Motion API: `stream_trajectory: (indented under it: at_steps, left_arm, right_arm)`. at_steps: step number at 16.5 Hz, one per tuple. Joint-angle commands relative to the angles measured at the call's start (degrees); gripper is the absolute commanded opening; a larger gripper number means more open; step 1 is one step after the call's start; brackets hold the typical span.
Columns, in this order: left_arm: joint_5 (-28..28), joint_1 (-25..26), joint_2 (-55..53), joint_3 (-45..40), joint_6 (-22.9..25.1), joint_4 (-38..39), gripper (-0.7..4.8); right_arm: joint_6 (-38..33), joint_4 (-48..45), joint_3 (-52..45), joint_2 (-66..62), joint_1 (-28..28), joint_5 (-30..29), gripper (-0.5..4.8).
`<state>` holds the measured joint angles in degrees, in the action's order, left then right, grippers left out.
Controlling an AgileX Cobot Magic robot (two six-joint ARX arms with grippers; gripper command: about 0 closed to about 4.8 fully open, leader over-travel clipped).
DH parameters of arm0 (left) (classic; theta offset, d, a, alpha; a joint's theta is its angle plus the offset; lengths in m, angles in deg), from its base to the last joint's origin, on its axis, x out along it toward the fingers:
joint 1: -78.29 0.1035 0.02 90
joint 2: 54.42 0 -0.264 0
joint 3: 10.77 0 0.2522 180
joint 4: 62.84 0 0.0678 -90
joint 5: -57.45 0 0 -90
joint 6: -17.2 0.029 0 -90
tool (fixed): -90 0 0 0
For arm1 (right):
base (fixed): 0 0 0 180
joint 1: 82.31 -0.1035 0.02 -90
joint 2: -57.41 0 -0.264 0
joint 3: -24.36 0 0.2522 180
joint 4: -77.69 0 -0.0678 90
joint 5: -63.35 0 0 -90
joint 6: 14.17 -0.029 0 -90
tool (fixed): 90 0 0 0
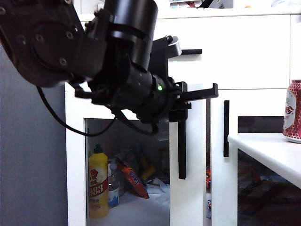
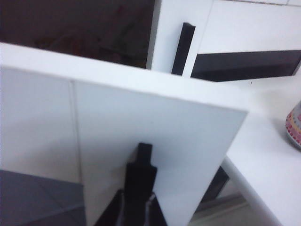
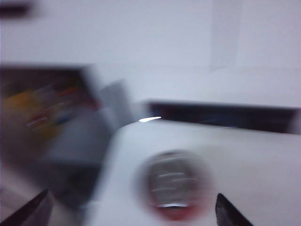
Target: Open the left door of the white cabinet, pick up a can of beverage from the table on the right, place it inside the cabinet, and finally close the cabinet door.
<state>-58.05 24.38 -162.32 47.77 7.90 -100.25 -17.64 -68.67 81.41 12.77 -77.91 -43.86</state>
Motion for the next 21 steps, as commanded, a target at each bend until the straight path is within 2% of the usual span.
stream_trajectory:
  at_steps: [1, 4, 6, 8, 9, 10, 11, 13, 18, 21]
  left_arm:
    - [-3.74, 0.66, 1.57, -1.03, -0.57, 5.20, -0.05]
    - [-3.76, 0.66, 3.26, -1.03, -0.57, 5.22, -0.05]
    - [-3.80, 0.66, 4.68, -1.07, -0.57, 5.22, -0.05]
    - [-3.82, 0.63, 5.99, -1.36, -0.57, 5.22, -0.05]
    - [-3.80, 0.66, 6.56, -1.44, -0.57, 5.22, -0.05]
    - [-3.85, 0.66, 6.73, -1.44, -0.57, 5.22, -0.05]
    - [-3.82, 0.66, 7.19, -1.60, -0.57, 5.25, -0.05]
    - [-3.82, 0.66, 7.67, -1.64, -0.57, 5.22, -0.05]
    - [-3.82, 0.66, 7.98, -1.66, -0.59, 5.27, -0.05]
    - [-3.80, 0.66, 9.09, -1.68, -0.57, 5.57, -0.05]
  right_arm:
    - [-1.05, -9.31, -0.02, -7.28, -10.99, -1.36, 4.40]
    - [-1.27, -12.83, 4.66, -19.39, -17.38, -1.44, 4.40]
    - [-1.03, -12.63, 10.69, -28.35, -18.27, -5.07, 4.39]
    - [-0.98, -12.26, 14.62, -34.29, -18.25, -7.45, 4.16]
    - [-1.07, -12.02, 15.89, -36.94, -18.29, -11.26, 4.16]
    - [-1.05, -11.80, 16.02, -38.40, -18.78, -12.72, 3.86]
    - [-1.03, -10.43, 16.02, -39.52, -19.10, -12.98, 2.98]
    - [-0.76, -7.96, 16.00, -40.54, -19.10, -15.08, 0.07]
    - [2.32, -3.74, 15.98, -43.76, -20.02, -16.26, -0.06]
    - [2.49, -3.74, 15.98, -46.21, -21.99, -22.18, -0.06]
